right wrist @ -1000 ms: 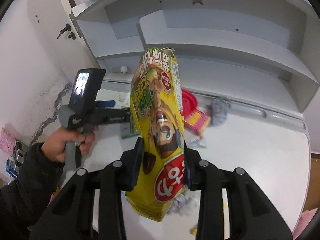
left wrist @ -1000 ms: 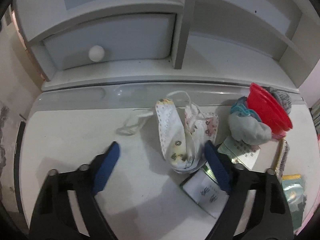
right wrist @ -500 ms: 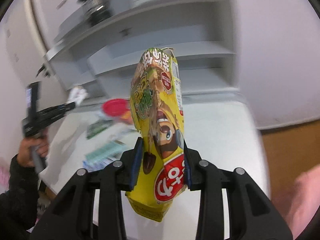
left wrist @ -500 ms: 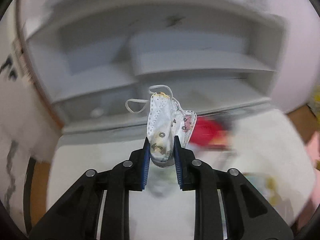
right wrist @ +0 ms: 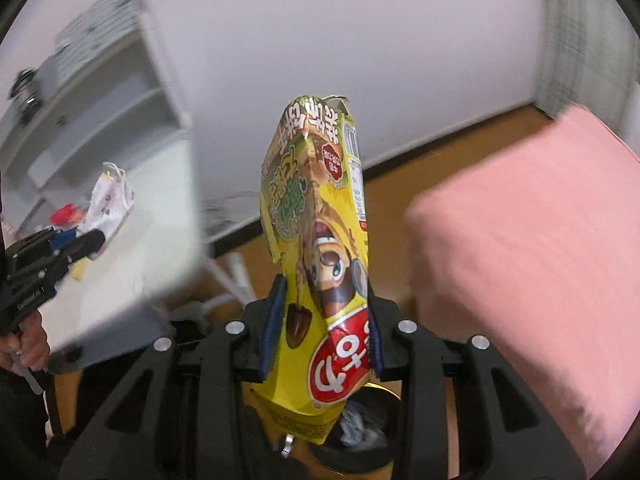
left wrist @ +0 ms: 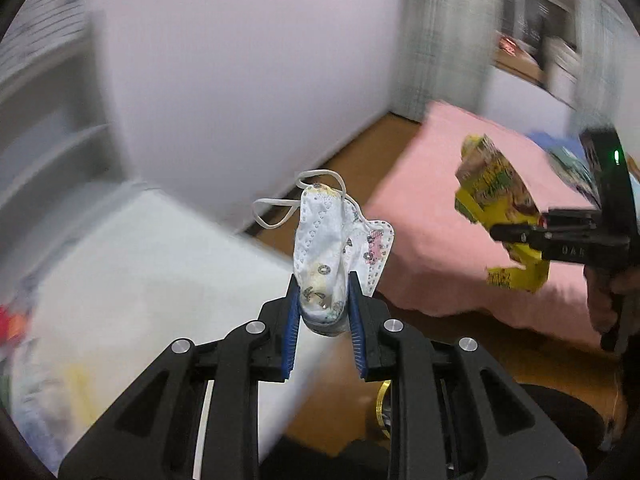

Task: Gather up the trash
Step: 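Carry the snack bag and mask to the bin and release both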

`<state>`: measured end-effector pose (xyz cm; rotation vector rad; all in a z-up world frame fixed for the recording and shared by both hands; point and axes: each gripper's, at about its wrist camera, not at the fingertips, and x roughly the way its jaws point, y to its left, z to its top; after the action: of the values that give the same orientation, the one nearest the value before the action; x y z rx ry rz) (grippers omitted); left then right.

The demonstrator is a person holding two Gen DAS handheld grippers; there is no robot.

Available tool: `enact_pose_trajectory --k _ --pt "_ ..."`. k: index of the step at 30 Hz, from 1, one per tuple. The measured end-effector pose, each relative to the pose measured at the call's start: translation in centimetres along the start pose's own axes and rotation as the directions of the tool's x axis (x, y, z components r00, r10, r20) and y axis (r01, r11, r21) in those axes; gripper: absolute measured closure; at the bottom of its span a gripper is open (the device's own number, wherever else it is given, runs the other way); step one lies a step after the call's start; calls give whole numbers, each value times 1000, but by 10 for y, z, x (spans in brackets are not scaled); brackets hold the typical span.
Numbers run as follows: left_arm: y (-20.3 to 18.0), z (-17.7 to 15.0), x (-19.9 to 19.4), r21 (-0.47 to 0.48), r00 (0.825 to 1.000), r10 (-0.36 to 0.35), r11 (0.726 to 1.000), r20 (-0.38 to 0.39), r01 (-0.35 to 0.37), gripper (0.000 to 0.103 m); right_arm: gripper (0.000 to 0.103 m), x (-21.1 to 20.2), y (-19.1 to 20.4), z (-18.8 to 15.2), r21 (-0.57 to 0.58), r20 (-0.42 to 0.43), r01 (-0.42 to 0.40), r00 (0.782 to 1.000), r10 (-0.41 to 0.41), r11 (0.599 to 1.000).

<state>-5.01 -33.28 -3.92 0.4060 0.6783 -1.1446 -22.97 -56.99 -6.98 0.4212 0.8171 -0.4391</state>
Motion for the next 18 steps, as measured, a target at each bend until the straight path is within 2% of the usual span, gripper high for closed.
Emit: enact_pose_trajectory --k 5,7,11,12,14,15,17,18 --pt "-59 -11 70 85 993 -95 991 -77 102 81 68 8 -64 -45 76 -41 64 997 -61 995" --pt "-75 -19 109 97 982 -137 984 -128 150 81 68 24 -85 -67 107 -81 77 994 -68 991" --pt "-101 -54 174 119 954 -136 978 -267 172 81 68 70 -113 -118 158 -185 83 981 -53 984" --pt "-108 -68 195 132 942 -115 978 -314 163 81 68 80 -117 -128 167 -208 83 977 -47 982" --pt "-113 -89 229 111 906 -126 976 -405 186 81 68 107 -128 -156 194 -276 77 961 -21 978" --pt "-117 -105 253 81 871 -146 975 -469 207 81 68 120 -131 -168 203 -306 74 952 -9 976" --pt "-122 -124 275 74 832 -153 971 -533 225 81 68 147 -136 -195 221 -372 68 928 19 973" --pt "-127 -135 289 80 804 -154 967 -574 242 81 68 163 -136 -211 228 -410 64 911 37 972"
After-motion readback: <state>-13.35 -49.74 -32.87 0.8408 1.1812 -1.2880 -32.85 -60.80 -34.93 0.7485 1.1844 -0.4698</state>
